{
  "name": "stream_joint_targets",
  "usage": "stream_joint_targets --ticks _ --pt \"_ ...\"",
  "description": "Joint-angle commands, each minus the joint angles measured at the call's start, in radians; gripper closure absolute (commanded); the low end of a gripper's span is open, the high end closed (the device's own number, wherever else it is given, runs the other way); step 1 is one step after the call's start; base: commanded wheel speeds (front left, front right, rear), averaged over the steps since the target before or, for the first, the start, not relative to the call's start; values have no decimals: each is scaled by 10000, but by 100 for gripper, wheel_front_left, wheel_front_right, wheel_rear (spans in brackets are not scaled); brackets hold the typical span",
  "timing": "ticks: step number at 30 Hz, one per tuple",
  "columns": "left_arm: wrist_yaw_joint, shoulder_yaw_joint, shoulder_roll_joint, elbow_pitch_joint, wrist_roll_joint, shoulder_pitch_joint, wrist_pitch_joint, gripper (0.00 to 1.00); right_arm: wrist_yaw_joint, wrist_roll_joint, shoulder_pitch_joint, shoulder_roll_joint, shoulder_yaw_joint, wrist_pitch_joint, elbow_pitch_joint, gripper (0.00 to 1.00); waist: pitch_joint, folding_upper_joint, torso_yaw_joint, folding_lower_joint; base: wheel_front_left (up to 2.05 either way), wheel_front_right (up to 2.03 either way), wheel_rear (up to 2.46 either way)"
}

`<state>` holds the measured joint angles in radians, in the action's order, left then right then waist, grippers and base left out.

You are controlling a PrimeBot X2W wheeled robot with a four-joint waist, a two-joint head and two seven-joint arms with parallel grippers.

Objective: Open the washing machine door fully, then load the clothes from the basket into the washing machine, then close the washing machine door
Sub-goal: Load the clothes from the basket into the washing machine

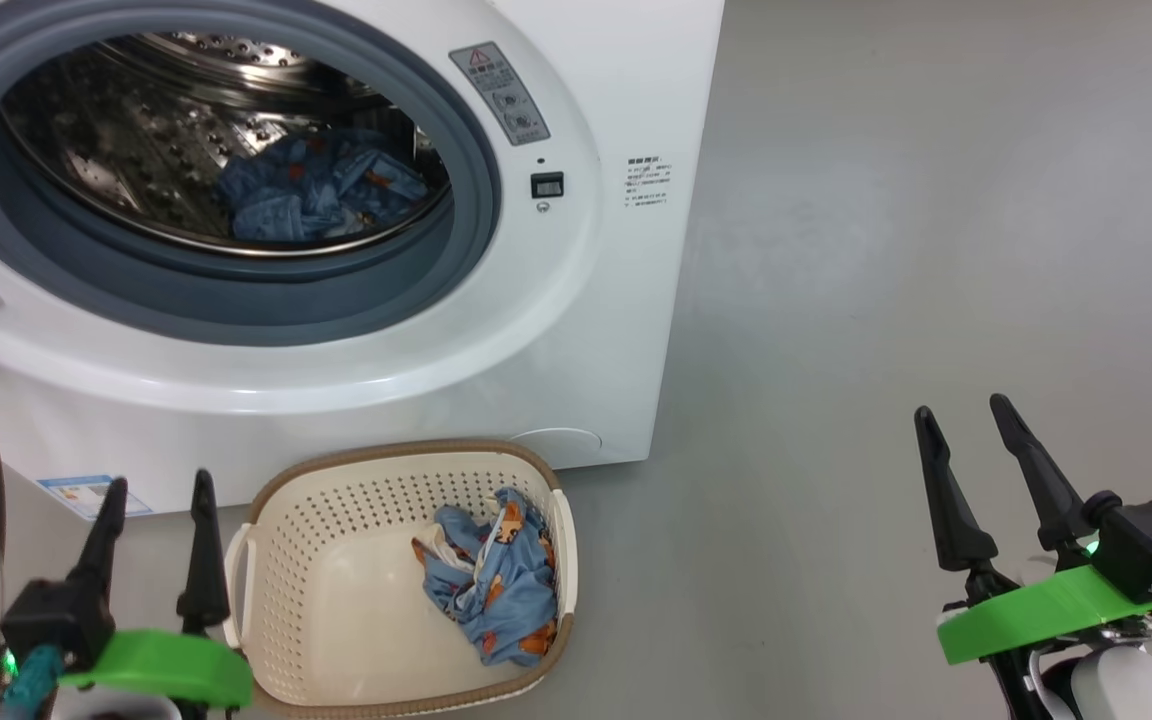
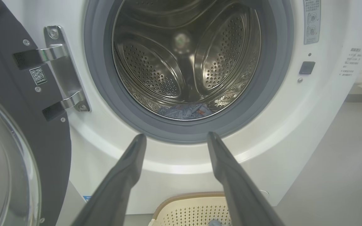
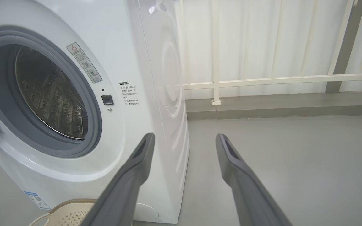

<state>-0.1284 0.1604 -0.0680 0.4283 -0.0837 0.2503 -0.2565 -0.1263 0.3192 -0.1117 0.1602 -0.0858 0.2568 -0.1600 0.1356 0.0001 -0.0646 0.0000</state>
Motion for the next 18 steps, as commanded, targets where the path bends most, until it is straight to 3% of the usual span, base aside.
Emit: stream_joint_targets --ticks 1,18 --pt "-20 262 -128 -494 29 -277 -53 0 -44 117 116 149 -64 49 259 0 -128 -1 3 0 0 0 0" --pt "-16 308 75 -1545 -92 -1414 -53 0 -44 112 442 114 134 49 315 0 -241 -1 63 0 0 0 0"
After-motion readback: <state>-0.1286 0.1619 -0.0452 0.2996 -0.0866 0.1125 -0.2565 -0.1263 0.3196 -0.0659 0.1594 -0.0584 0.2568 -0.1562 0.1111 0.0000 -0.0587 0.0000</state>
